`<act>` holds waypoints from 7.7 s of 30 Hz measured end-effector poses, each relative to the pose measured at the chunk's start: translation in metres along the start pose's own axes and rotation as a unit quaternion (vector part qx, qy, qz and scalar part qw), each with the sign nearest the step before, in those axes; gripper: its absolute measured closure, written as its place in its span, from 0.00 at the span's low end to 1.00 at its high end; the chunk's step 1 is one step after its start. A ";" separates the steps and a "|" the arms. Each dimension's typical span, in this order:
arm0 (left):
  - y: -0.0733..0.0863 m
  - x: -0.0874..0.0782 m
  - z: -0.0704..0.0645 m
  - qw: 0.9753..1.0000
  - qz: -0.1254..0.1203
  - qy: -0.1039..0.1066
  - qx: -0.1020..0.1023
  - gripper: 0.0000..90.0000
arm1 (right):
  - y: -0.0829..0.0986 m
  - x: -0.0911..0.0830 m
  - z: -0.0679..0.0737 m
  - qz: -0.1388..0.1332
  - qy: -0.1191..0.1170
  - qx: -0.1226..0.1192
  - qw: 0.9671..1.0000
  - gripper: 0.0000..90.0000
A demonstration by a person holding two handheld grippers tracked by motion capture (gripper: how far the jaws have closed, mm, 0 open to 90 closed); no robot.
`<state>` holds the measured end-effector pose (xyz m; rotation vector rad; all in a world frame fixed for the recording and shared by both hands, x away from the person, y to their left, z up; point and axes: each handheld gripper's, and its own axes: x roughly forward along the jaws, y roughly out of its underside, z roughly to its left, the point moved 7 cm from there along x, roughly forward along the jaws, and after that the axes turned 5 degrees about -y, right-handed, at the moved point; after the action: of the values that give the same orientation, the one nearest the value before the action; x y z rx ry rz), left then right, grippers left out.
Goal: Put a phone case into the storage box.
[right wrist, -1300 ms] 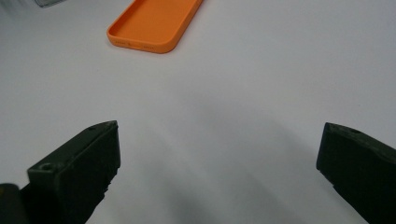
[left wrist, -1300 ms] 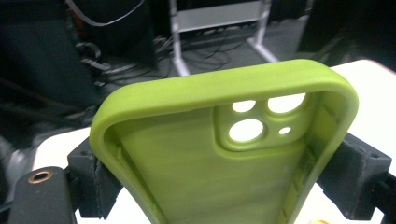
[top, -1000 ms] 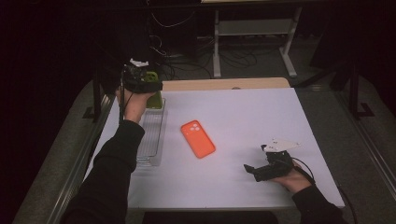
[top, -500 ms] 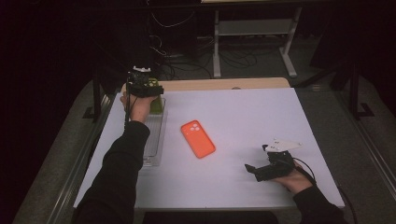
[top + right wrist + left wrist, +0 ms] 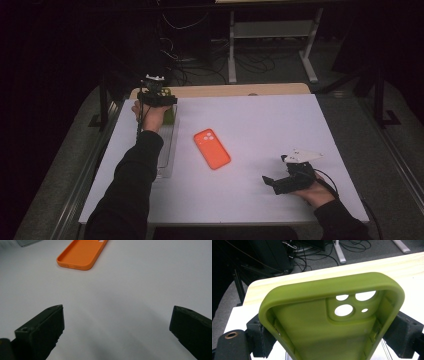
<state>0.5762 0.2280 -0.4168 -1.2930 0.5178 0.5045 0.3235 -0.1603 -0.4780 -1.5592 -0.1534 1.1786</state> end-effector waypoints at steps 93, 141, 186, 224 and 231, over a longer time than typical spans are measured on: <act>0.150 -0.181 -0.144 0.901 -0.053 0.379 0.204 0.00 | -0.020 0.002 0.008 0.010 -0.018 -0.005 1.000 0.00; 0.154 -0.131 -0.174 0.936 0.015 0.305 0.176 0.99 | -0.028 0.005 0.013 0.017 -0.032 -0.003 0.999 0.00; 0.159 -0.175 -0.154 0.897 -0.030 0.388 0.210 0.00 | -0.037 0.003 0.011 0.031 -0.039 0.003 0.999 0.00; 0.157 -0.174 -0.150 0.898 -0.037 0.388 0.205 0.00 | -0.116 0.091 0.014 0.104 -0.054 -0.021 0.993 0.00; 0.156 -0.174 -0.150 0.898 -0.040 0.391 0.197 0.00 | -0.115 0.116 0.014 0.136 -0.055 -0.021 0.989 0.00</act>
<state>0.3318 0.1022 -0.4569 -1.0783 1.1640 -0.2223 0.4248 -0.0331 -0.4523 -1.5875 -0.0391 1.4855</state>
